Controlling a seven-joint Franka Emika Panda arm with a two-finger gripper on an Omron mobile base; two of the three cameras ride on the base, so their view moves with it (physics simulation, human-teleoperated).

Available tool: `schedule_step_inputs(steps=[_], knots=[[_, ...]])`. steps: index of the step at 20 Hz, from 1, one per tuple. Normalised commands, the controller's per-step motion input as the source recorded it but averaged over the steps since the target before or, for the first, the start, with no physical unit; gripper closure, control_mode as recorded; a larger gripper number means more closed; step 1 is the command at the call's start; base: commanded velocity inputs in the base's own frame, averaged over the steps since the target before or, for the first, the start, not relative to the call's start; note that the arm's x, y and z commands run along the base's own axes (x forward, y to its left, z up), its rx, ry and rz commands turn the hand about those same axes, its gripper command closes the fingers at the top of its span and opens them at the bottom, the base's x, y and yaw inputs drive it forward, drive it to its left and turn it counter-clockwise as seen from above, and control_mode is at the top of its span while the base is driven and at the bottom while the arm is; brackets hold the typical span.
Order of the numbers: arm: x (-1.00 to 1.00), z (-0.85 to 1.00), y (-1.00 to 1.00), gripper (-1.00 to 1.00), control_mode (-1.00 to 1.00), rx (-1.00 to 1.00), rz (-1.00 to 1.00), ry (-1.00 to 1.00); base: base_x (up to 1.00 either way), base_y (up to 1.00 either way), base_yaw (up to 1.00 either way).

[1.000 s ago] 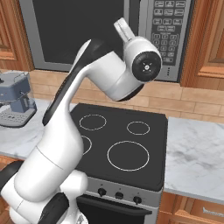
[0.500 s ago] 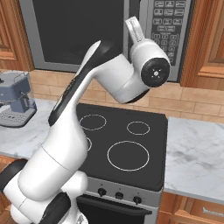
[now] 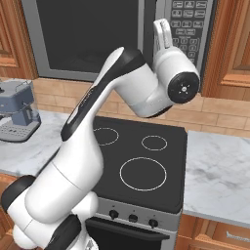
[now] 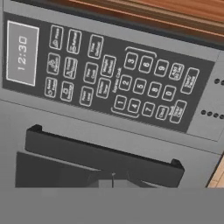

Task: Transport the chicken drumstick from the fridge to the microwave and turn on the microwave.

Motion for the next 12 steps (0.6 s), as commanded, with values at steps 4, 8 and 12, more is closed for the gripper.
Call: schedule_step_inputs(steps=[4, 8, 12], knots=[[0.00, -0.12, -0.02, 1.00, -1.00, 0.03, 0.00, 0.00, 0.00, 0.00, 0.00], [0.00, -0.07, -0.03, 1.00, -1.00, 0.05, 0.00, 0.03, 0.00, 0.00, 0.00], [0.00, -0.07, -0.10, 1.00, -1.00, 0.07, 0.00, 0.03, 0.00, 0.00, 0.00]])
